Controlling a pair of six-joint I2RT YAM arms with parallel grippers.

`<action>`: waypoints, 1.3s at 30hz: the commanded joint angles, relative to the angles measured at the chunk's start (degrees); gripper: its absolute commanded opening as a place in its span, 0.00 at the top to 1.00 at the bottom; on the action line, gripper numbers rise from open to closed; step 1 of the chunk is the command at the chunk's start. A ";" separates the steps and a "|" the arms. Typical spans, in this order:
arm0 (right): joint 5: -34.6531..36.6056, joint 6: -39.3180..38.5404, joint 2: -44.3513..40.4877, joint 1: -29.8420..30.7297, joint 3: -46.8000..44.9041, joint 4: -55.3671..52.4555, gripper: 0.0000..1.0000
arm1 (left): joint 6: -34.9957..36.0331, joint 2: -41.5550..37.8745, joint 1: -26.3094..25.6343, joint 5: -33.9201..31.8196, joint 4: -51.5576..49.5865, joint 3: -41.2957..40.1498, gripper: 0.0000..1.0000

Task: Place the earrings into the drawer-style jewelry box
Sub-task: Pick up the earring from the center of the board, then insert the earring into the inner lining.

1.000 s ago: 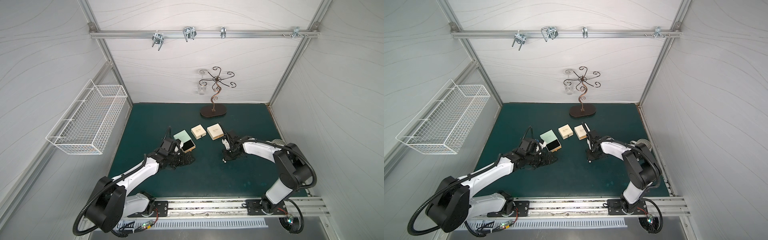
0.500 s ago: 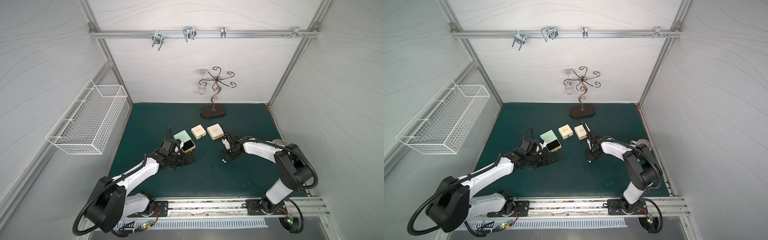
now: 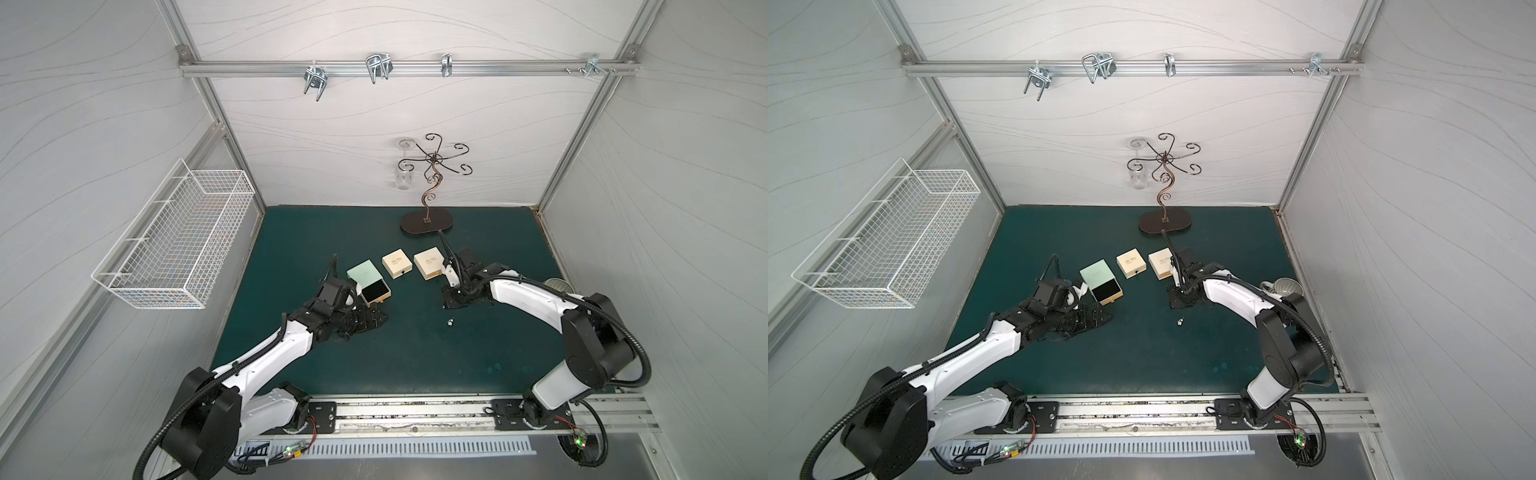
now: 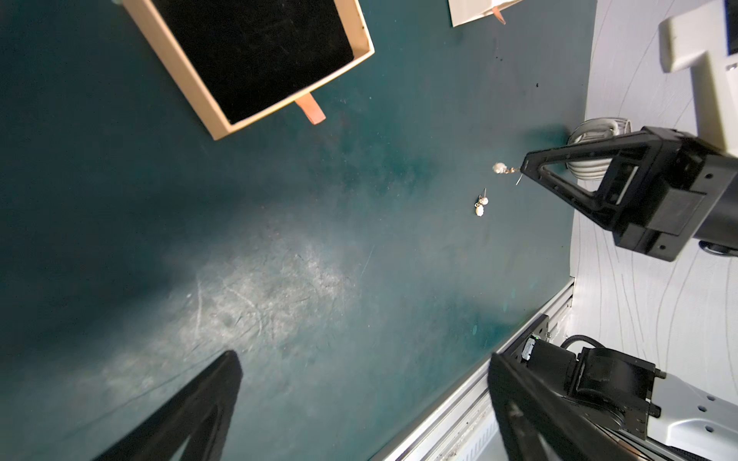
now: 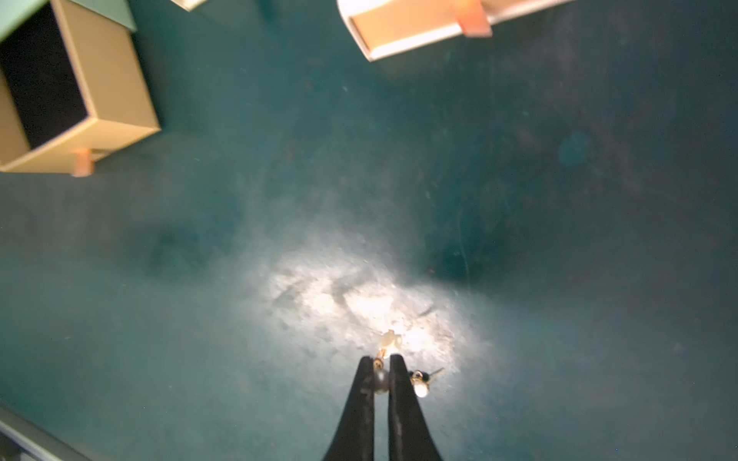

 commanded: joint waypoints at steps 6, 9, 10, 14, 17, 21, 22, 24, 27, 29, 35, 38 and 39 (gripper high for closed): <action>-1.19 -0.95 3.80 4.67 8.88 -1.83 0.92 | -3.04 -7.65 0.01 -3.29 -5.52 -3.27 0.01; -1.79 -0.76 6.50 6.51 12.47 -1.40 0.92 | -3.46 -10.21 0.05 -3.82 -7.72 -4.16 0.01; -1.98 -0.65 7.46 7.08 13.58 -1.27 0.92 | -3.64 -10.93 0.08 -3.86 -8.24 -4.56 0.01; -2.75 -0.21 12.17 9.32 19.26 -0.69 0.92 | -4.50 -13.70 0.11 -3.30 -9.52 -6.69 0.01; -3.15 0.45 16.28 10.70 23.84 -0.51 0.92 | -4.45 -15.36 0.08 -1.91 -9.97 -7.62 0.01; -4.40 1.79 21.21 12.18 29.30 0.70 0.92 | -3.39 -16.13 0.06 0.98 -10.37 -7.68 0.01; -4.74 2.20 22.59 12.42 30.81 0.89 0.93 | -2.95 -16.20 0.04 1.46 -10.88 -7.48 0.01; -5.56 2.65 25.04 12.91 33.53 0.89 0.92 | -2.19 -16.34 0.04 2.29 -11.86 -7.29 0.01; -6.63 3.48 28.44 13.55 36.94 1.08 0.92 | -2.75 -17.19 -0.02 3.81 -11.12 -7.91 0.01; -7.42 4.03 30.56 13.98 38.97 1.28 0.93 | -3.72 -17.98 -0.04 4.09 -10.41 -8.60 0.01; -8.53 4.71 34.63 15.11 42.27 2.14 0.93 | -4.59 -18.52 0.02 3.85 -9.82 -9.87 0.01; -9.12 5.12 35.78 15.36 43.06 2.62 0.93 | -4.63 -18.08 0.01 3.98 -9.64 -9.92 0.01; -9.11 5.20 36.09 15.35 43.28 2.84 0.93 | -4.59 -17.95 -0.02 4.08 -9.60 -9.92 0.01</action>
